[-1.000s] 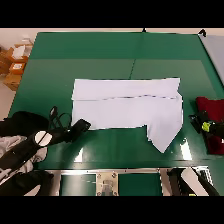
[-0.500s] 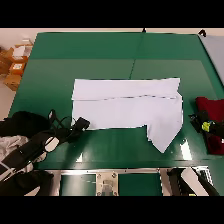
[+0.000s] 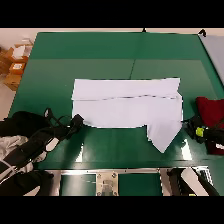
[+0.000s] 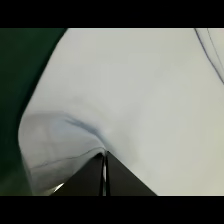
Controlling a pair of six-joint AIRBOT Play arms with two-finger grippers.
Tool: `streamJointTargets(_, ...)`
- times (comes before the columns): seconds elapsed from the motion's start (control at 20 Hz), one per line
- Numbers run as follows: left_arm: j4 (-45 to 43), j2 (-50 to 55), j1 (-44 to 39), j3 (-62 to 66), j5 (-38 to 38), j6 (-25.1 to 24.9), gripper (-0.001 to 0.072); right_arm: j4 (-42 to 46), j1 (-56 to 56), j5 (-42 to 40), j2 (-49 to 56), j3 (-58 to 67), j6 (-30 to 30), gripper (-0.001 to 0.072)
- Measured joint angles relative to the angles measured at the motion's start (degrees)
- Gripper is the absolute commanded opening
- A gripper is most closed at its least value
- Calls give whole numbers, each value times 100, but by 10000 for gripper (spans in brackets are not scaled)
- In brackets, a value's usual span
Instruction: Fold the shirts.
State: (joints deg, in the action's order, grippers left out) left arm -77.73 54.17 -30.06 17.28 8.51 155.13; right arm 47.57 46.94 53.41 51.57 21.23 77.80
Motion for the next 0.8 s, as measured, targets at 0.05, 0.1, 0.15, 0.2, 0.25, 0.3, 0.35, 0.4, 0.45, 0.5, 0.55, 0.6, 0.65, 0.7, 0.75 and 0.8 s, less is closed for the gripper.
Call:
streamJointTargets(0.05, -22, 0, 4, 0, -42, -28, 21, 76, 0, 98, 0, -48, 0, 439)
streamJointTargets(0.1, -28, 2, 4, 0, -74, -59, 21, 157, 0, 181, 0, -83, 2, 439)
streamJointTargets(0.15, -35, 0, 2, 0, -129, -98, 22, 214, 0, 247, 0, -120, 15, 438)
streamJointTargets(0.2, -46, 2, 4, 0, -136, -122, 22, 262, 0, 295, 15, -162, 48, 437)
streamJointTargets(0.25, -50, 0, 4, 0, -162, -146, 22, 297, -2, 319, 59, -212, 70, 438)
streamJointTargets(0.3, -59, 2, 2, 0, -177, -184, 22, 245, -28, 332, 129, -264, 94, 430)
streamJointTargets(0.35, -68, 2, 4, 0, -201, -212, 22, 208, -81, 328, 234, -323, 96, 425)
streamJointTargets(0.4, -68, 0, 4, 0, -232, -236, 22, 109, -164, 334, 396, -374, 98, 400)
streamJointTargets(0.45, -70, 0, 4, 0, -249, -256, 23, 7, -267, 337, 557, -417, 98, 324)
streamJointTargets(0.5, -70, -7, 4, 0, -258, -269, 22, -83, -387, 350, 737, -452, 98, 259)
streamJointTargets(0.55, -70, -9, 4, 0, -271, -286, 22, -212, -494, 378, 879, -476, 76, 221)
streamJointTargets(0.6, -70, -11, 4, 0, -273, -291, 21, -343, -586, 382, 992, -485, 39, 145)
streamJointTargets(0.65, -70, -13, 4, 0, -275, -304, 21, -348, -649, 391, 1067, -470, 7, 111)
streamJointTargets(0.7, -70, -13, 4, 0, -269, -306, 20, -317, -697, 442, 1117, -431, -13, 56)
streamJointTargets(0.75, -70, -17, 4, 0, -225, -310, 20, -188, -732, 514, 1139, -376, -20, 26)
streamJointTargets(0.8, -70, -20, 4, 7, -127, -317, 19, 4, -758, 634, 1134, -302, -15, 26)
